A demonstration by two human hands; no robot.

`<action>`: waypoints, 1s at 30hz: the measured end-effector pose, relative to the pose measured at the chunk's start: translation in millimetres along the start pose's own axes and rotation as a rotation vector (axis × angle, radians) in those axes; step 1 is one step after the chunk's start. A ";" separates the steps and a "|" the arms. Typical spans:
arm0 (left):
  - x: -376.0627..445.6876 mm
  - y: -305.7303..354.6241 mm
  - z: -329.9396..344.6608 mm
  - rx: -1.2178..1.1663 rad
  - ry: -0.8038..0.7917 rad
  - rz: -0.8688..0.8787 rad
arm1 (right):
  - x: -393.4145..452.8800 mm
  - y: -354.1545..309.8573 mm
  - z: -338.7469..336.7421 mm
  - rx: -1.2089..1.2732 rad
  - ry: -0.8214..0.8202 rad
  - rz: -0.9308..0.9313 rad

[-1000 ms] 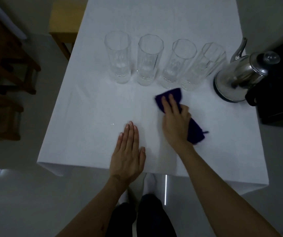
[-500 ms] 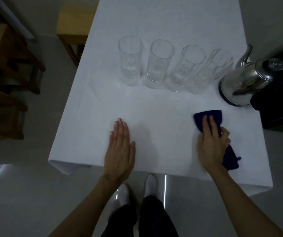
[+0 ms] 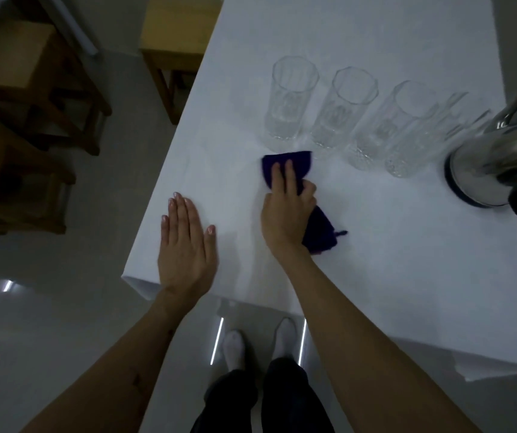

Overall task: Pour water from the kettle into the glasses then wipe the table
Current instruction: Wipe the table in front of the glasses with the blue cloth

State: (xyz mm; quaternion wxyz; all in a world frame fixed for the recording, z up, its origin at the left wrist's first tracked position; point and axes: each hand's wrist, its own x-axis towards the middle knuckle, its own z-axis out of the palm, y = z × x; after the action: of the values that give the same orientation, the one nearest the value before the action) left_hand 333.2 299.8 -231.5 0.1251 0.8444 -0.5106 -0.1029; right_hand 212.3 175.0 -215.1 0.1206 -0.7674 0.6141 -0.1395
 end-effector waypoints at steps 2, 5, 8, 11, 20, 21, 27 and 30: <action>0.4 -2.0 0.6 -0.005 -0.009 0.006 | -5.6 -2.4 1.2 -0.009 -0.079 -0.201; 0.8 -3.7 0.6 -0.011 -0.002 0.005 | -18.7 21.0 -9.1 -0.090 -0.120 -0.494; 0.0 -3.4 -1.3 -0.019 0.002 0.010 | -34.8 64.3 -23.0 -0.151 -0.049 -0.516; -1.0 -0.8 -3.0 -0.032 0.012 0.010 | -30.9 79.3 -29.1 -0.162 0.006 -0.257; -0.4 -2.5 -4.2 -0.065 -0.010 0.017 | -29.5 8.6 -9.3 0.003 -0.204 -0.517; -0.4 -2.8 -4.7 -0.071 -0.014 0.019 | -40.2 20.5 -14.2 0.009 -0.232 -0.588; -1.6 -1.6 -7.8 -0.083 0.009 0.024 | -63.8 130.6 -53.0 -0.099 -0.154 -0.674; -1.7 0.2 -7.3 -0.082 0.026 0.016 | -47.0 129.9 -53.0 -0.145 0.014 -0.274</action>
State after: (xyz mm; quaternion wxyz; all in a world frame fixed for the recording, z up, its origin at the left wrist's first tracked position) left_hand 334.5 301.9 -224.4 0.1670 0.8358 -0.5110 -0.1119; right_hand 65.3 192.0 -215.0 0.0405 -0.8497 0.5130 -0.1151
